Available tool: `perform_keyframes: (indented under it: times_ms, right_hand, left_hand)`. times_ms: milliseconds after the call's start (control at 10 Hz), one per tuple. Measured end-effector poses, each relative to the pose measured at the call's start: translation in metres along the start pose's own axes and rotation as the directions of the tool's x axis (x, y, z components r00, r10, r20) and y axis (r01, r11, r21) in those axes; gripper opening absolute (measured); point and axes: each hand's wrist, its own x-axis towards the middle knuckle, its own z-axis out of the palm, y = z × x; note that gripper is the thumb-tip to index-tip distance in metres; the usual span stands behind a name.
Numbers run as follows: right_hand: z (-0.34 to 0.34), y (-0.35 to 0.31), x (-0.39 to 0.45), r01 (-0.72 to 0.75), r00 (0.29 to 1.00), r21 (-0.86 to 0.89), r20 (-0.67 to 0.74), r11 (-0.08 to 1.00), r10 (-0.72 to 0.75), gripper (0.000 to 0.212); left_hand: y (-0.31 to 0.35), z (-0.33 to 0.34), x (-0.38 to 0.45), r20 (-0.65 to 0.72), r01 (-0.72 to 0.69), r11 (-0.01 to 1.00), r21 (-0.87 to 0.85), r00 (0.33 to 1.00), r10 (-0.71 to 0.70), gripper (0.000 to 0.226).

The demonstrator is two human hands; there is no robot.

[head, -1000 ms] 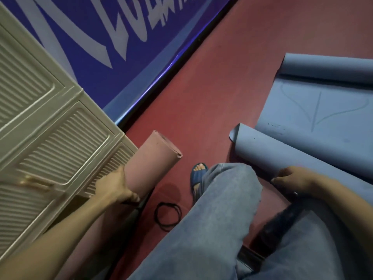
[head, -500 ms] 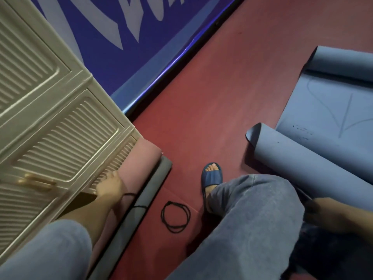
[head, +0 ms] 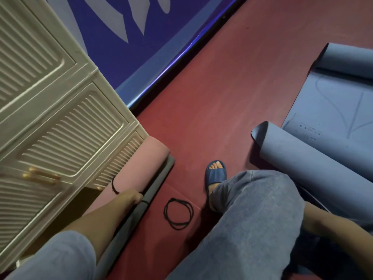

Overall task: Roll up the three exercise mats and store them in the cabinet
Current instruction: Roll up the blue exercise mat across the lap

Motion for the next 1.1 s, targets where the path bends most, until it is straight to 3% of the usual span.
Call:
perform_keyframes:
  times_ms: [100, 200, 300, 400, 500, 600, 700, 800, 900, 1000, 1100]
  right_hand:
    - [0.015, 0.010, 0.011, -0.008, 1.000, 0.102, -0.028, 0.995, 0.011, 0.036]
    - [0.014, 0.011, 0.003, 0.010, 1.000, 0.039, -0.007, 0.999, -0.010, 0.014]
    - [0.007, 0.013, -0.004, -0.016, 1.000, 0.039, -0.015, 0.999, 0.016, 0.033]
    - [-0.004, 0.016, 0.003, -0.077, 0.996, 0.048, -0.029, 0.996, 0.079, 0.033]
    - [-0.014, 0.023, 0.018, -0.132, 0.989, 0.181, -0.043, 0.975, 0.142, 0.020]
    - [-0.018, 0.037, 0.030, -0.145, 0.982, 0.359, -0.063, 0.922, 0.179, 0.017]
    - [-0.022, 0.062, 0.035, -0.195, 0.970, 0.408, -0.053, 0.892, 0.236, 0.020]
    - [-0.027, 0.088, 0.028, -0.287, 0.941, 0.453, -0.035, 0.844, 0.338, 0.022]
    - [-0.032, 0.104, 0.031, -0.335, 0.915, 0.545, -0.005, 0.769, 0.403, 0.023]
    - [-0.037, 0.122, 0.046, -0.337, 0.917, 0.600, 0.034, 0.726, 0.398, 0.030]
    - [-0.037, 0.144, 0.064, -0.344, 0.911, 0.638, 0.050, 0.690, 0.408, 0.031]
  left_hand:
    - [0.004, 0.014, 0.040, 0.075, -0.040, 0.999, -0.032, 0.996, 0.042, 0.044]
    - [0.012, 0.021, 0.047, 0.062, -0.064, 0.998, 0.001, 0.996, 0.063, 0.051]
    - [0.035, 0.004, -0.009, -0.006, -0.097, 0.995, -0.039, 0.995, 0.097, 0.048]
    - [0.066, -0.014, -0.049, -0.098, -0.189, 0.967, -0.173, 0.980, 0.174, 0.045]
    - [0.114, -0.042, -0.104, -0.163, -0.385, 0.887, -0.257, 0.921, 0.353, 0.036]
    - [0.185, -0.066, -0.161, -0.268, -0.583, 0.766, -0.269, 0.810, 0.522, 0.031]
    - [0.267, -0.067, -0.221, -0.346, -0.780, 0.590, -0.208, 0.623, 0.702, 0.040]
    - [0.342, -0.034, -0.285, -0.337, -0.911, 0.412, -0.014, 0.392, 0.856, 0.036]
    - [0.391, 0.013, -0.305, -0.161, -0.874, 0.392, 0.286, 0.360, 0.919, 0.035]
    - [0.419, 0.044, -0.287, -0.011, -0.778, 0.370, 0.507, 0.423, 0.906, 0.038]
    - [0.439, 0.059, -0.257, 0.060, -0.705, 0.429, 0.564, 0.554, 0.830, 0.041]
